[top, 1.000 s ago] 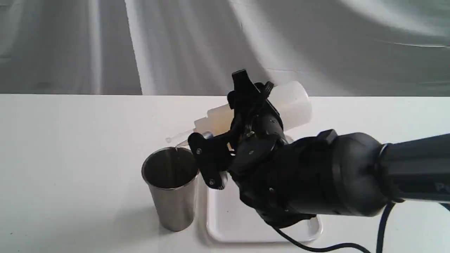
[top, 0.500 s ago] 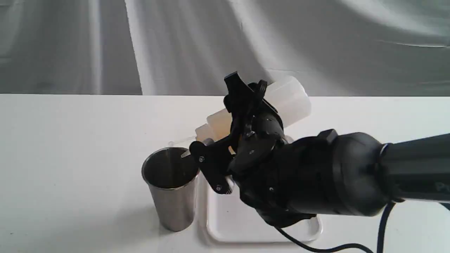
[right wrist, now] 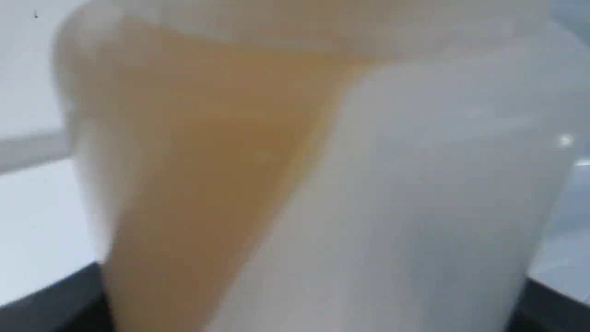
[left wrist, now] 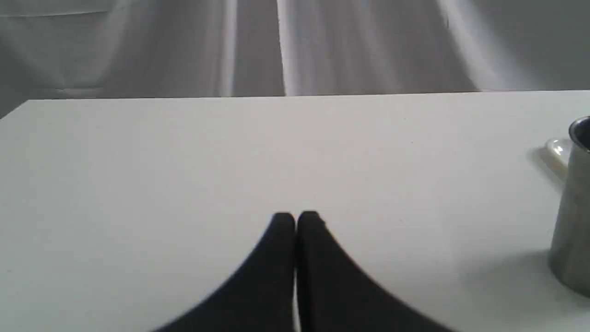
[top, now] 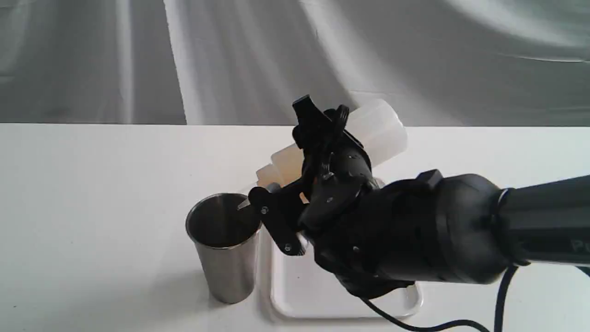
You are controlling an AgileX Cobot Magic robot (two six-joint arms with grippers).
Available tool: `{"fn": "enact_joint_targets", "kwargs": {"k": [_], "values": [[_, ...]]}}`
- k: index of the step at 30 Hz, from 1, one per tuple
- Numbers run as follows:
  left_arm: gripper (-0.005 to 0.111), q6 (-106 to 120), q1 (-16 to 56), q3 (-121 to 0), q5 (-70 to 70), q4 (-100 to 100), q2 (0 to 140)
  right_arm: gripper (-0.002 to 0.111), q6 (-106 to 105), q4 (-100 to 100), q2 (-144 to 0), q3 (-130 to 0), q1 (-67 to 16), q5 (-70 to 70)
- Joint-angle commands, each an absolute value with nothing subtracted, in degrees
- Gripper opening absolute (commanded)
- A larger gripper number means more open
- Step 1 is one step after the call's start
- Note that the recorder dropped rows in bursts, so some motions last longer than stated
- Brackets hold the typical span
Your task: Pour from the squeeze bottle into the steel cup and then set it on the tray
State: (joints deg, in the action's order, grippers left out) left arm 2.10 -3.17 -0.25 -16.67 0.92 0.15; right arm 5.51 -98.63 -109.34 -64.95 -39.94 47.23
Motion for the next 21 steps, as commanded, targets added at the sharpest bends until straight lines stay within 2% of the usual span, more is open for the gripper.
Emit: {"fn": "enact_joint_targets", "kwargs": {"k": [1,11,21], "values": [[0.000,1.9,-2.7,0.0,-16.3,1.0,0.0,0.000,5.4,-99.9,-108.9,-65.4,-40.1,47.8],[0.000,2.0,-2.7,0.0,-16.3,1.0,0.0,0.000,5.5,-99.9,-108.9,-65.4,-40.1,48.0],[0.000,1.9,-2.7,0.0,-16.3,1.0,0.0,0.000,15.9,-99.9,-108.9,-65.4,-40.0,50.6]]}}
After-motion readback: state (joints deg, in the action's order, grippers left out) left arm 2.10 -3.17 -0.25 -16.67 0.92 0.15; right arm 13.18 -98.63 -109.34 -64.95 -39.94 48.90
